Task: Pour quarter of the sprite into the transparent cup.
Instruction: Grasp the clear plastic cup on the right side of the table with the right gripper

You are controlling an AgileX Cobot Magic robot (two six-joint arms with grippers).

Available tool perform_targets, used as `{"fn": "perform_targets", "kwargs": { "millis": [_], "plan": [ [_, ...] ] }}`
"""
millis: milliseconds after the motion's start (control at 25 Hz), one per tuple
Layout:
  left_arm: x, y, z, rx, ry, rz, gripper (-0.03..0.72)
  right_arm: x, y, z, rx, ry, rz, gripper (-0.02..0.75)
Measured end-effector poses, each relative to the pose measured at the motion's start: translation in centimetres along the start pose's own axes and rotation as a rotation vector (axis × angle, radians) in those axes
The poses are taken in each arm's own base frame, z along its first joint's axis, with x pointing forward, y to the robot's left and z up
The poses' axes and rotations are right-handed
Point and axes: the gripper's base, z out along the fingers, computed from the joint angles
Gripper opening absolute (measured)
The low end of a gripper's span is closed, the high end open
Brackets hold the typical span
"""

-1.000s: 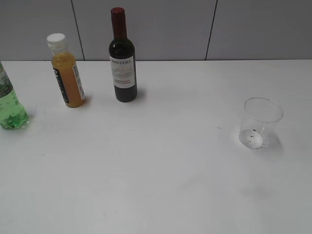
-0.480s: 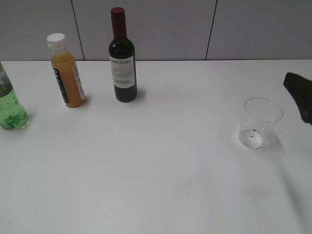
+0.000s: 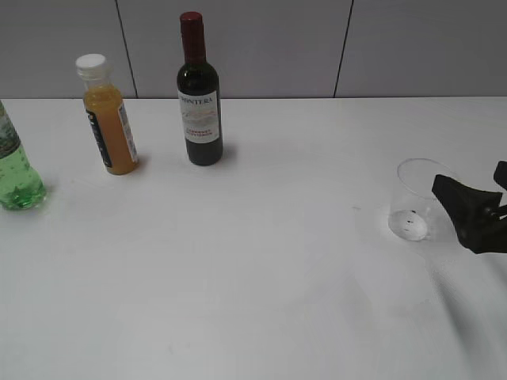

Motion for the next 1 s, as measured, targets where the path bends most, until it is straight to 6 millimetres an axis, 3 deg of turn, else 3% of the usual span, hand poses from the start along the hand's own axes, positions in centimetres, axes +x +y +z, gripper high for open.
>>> {"fn": "perform_targets", "kwargs": {
  "millis": [1000],
  "plan": [
    [0.0,0.0,0.0,0.000,0.000,0.000,0.553,6.0,-1.2,2.2,0.076,0.201,0.010,0.690]
  ]
}}
